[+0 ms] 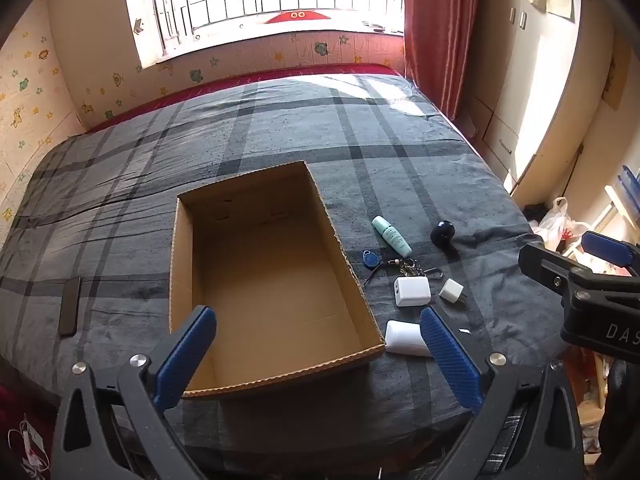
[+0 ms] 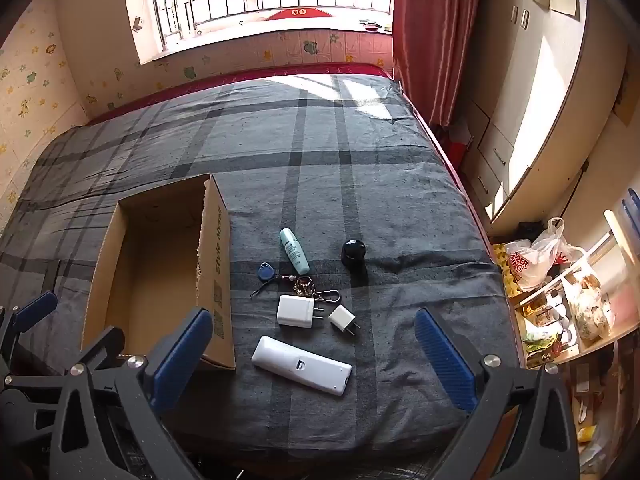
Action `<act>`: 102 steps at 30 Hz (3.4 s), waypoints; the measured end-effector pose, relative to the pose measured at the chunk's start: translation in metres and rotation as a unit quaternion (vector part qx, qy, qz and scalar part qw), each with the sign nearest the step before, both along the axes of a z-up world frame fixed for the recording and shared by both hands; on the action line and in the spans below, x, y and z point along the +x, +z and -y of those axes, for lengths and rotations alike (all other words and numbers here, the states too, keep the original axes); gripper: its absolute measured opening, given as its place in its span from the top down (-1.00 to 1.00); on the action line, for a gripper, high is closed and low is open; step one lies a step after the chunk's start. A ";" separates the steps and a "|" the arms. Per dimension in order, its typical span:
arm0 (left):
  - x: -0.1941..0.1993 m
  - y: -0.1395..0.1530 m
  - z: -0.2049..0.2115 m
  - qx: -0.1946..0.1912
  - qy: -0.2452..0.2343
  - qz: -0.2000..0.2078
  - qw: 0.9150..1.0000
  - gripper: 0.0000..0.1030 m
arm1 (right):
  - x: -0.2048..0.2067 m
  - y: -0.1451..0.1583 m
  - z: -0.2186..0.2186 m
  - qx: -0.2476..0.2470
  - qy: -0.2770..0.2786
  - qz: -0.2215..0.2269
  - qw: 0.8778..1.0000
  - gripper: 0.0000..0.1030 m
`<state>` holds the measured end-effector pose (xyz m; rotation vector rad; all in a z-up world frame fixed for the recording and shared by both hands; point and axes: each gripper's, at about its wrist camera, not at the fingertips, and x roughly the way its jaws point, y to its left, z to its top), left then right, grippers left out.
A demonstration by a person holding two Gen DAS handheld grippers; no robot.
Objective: Organize rigid objects
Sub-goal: 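Move both tools toward the open cardboard box, then grasp the cardboard box side wall with the left tool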
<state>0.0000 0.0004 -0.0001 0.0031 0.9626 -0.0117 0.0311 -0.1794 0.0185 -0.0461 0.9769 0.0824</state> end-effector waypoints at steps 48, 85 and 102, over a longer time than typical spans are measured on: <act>0.001 0.009 -0.012 0.009 0.009 0.017 1.000 -1.00 | 0.000 0.010 -0.006 0.005 0.007 0.004 1.000 -1.00; 0.016 0.018 -0.037 0.005 0.042 0.028 0.999 -1.00 | 0.013 0.013 -0.007 0.013 0.012 0.011 1.000 -1.00; 0.037 -0.025 -0.122 0.024 0.126 0.018 0.992 -1.00 | 0.035 -0.009 -0.013 -0.002 0.011 -0.020 1.000 -1.00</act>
